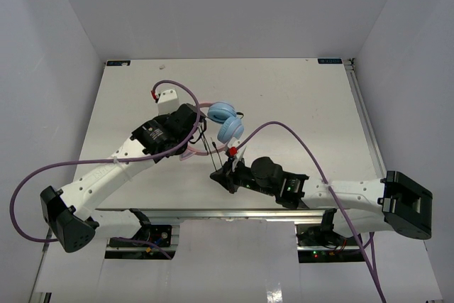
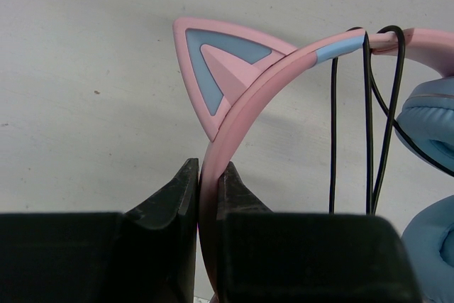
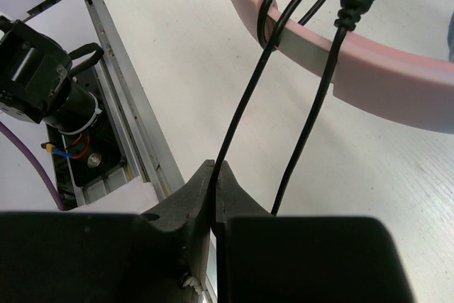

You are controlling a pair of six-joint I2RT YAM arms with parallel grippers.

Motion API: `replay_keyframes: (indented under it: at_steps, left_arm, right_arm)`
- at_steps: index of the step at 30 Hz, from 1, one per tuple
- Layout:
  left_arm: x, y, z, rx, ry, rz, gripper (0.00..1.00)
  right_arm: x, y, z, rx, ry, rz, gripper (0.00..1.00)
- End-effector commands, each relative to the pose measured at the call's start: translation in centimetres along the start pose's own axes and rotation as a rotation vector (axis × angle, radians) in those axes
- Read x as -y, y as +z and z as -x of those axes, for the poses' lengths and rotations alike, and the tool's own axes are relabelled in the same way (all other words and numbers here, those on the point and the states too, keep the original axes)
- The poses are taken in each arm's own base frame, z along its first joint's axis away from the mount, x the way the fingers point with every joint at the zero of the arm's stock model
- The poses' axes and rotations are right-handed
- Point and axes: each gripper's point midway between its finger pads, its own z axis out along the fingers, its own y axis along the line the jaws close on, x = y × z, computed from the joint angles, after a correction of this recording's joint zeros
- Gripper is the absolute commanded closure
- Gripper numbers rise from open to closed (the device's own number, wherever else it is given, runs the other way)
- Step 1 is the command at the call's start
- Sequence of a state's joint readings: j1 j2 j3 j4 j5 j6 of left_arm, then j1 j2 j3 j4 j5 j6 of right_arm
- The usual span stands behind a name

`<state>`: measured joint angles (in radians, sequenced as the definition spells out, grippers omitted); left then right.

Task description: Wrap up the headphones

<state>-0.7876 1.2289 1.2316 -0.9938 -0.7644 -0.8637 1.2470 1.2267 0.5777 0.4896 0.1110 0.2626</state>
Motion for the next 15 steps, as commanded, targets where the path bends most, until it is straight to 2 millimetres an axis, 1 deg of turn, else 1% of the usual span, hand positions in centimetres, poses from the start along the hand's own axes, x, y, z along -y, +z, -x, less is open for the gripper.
replay_keyframes:
  at_steps: [1, 4, 10, 15]
  left_arm:
    - [-0.3, -0.8, 4.9, 0.172, -0.227, 0.015, 1.0]
    - [-0.7, -0.9, 5.2, 0.19, -0.243, 0.029, 1.0]
    - [-1.3, -1.0, 5.6, 0.218, -0.28, 0.044, 1.0]
    - [-1.2, -1.0, 5.7, 0.225, -0.288, 0.043, 1.0]
  right_arm:
    - [-0.9, 0.1, -2.8, -0.093, 0.021, 0.024, 0.92]
    - [-1.0, 0.4, -3.4, -0.115, 0.027, 0.021, 0.92]
    - [-1.0, 1.1, -3.7, -0.134, 0.038, 0.012, 0.92]
    - [-0.7, 1.8, -4.0, -0.15, 0.031, -0.011, 0.86]
